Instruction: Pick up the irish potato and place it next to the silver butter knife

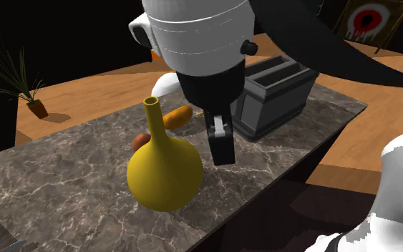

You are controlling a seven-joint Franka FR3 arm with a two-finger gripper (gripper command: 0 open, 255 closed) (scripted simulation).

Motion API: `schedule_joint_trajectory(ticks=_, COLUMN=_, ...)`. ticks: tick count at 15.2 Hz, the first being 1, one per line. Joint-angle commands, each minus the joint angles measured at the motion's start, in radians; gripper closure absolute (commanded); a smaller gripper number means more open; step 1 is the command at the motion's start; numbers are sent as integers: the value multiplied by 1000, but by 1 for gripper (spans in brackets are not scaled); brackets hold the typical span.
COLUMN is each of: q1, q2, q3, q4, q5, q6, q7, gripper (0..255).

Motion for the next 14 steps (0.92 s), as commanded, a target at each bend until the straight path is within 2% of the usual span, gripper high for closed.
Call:
schedule_joint_trajectory(ticks=1, q1=-12, q2=34, q3=-31, q4=-23, q5=-51, q6=86, q7=-38, gripper=0)
schedule_joint_trajectory(ticks=8, q1=-68, q2=198, q3=-144, q4=-72, q5=-232, q6=401, q7=-141, gripper=0)
schedule_joint_trajectory(ticks=14, q1=-118, q2=417, q3=-228, q4=-30, q5=-381, q6=677, q7=-196, gripper=0)
